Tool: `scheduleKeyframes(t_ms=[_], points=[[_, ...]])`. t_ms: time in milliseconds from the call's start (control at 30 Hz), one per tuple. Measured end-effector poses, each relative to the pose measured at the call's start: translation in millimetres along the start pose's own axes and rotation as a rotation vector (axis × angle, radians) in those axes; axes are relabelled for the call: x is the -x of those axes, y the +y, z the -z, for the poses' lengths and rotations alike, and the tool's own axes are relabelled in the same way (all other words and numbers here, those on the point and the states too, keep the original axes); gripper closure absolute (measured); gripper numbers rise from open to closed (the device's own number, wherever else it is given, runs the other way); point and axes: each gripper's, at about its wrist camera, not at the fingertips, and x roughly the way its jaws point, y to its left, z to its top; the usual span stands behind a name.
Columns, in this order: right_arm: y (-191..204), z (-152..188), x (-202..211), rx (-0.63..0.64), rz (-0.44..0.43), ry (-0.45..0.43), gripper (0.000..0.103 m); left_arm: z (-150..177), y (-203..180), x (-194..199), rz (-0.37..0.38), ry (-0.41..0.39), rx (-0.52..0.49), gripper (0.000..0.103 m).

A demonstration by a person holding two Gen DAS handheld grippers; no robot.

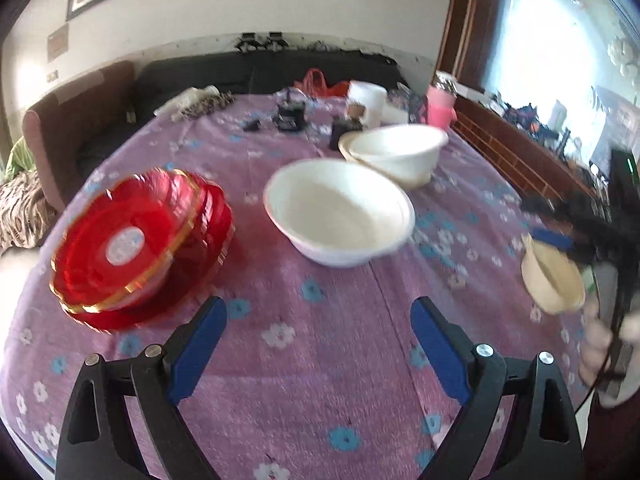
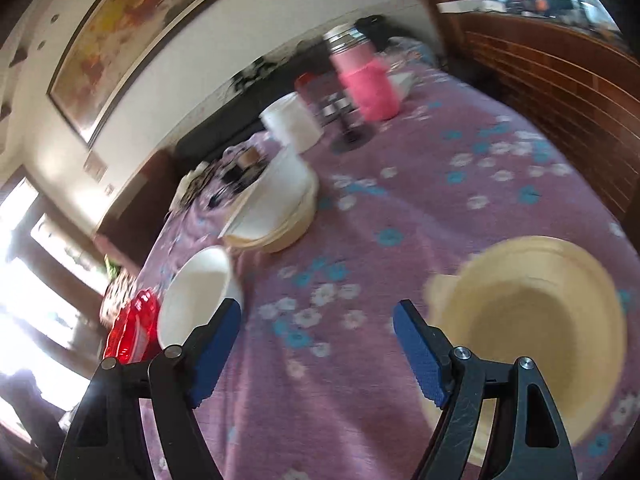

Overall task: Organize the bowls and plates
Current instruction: 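Reach the right tool toward the white bowl beside the pink thermos, then grasp the white paper bowl rim with the right tool and lift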

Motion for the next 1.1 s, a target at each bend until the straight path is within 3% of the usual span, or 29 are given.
scheduleKeyframes(t_ms=[133, 367, 600, 867, 900, 933, 967, 1033, 1100], points=[[16, -10, -9, 0.011, 0.005, -0.007, 0.021, 10, -8, -7, 0.034, 0.031, -0.022, 0.010], [9, -46, -13, -0.039, 0.077, -0.038, 0.021, 15, -9, -15, 0.072, 0.048, -0.017, 0.010], [28, -97, -86, -0.060, 0.093, 0.077, 0.020, 19, -4, -19, 0.094, 0.068, 0.002, 0.010], [41, -122, -158, -0.054, 0.216, 0.141, 0.021, 18, 16, -18, 0.075, 0.068, 0.047, 0.010], [40, -121, -162, -0.053, 0.222, 0.151, 0.033, 18, 19, -19, 0.074, 0.070, 0.056, 0.010], [39, -119, -164, -0.057, 0.220, 0.161, 0.057, 18, 21, -20, 0.078, 0.074, 0.065, 0.010], [36, -117, -165, -0.070, 0.222, 0.174, 0.071, 18, 22, -21, 0.083, 0.078, 0.073, 0.010], [31, -115, -164, -0.092, 0.197, 0.176, 0.085, 18, 24, -22, 0.093, 0.086, 0.086, 0.010], [26, -112, -153, -0.108, 0.170, 0.156, 0.091, 18, 24, -21, 0.096, 0.083, 0.089, 0.010]])
